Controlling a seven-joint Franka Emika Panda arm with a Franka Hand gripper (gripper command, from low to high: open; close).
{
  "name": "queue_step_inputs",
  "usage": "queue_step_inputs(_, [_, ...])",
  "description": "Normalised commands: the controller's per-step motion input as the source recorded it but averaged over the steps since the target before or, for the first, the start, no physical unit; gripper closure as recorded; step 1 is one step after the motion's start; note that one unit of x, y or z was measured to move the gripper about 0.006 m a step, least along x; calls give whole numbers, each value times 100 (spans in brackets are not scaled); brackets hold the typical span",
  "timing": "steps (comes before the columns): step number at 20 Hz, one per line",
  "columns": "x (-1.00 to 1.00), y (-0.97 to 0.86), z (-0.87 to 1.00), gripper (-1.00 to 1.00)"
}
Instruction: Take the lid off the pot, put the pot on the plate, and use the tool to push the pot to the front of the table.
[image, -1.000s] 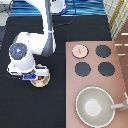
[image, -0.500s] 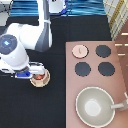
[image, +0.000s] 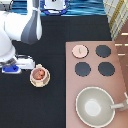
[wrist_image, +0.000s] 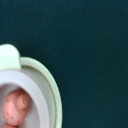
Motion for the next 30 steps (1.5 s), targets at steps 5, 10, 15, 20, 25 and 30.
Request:
queue_step_inputs(5, [-74, -39, 1, -100])
queue_step_inputs(10, [-89, -22, -4, -100])
queue_step_inputs(15, [-99, -21, -19, -100])
queue_step_inputs(20, [-100, -28, -18, -100])
queue_step_inputs(25, [-100, -18, -16, -100])
queue_step_inputs(30, [-100, -11, -39, -100])
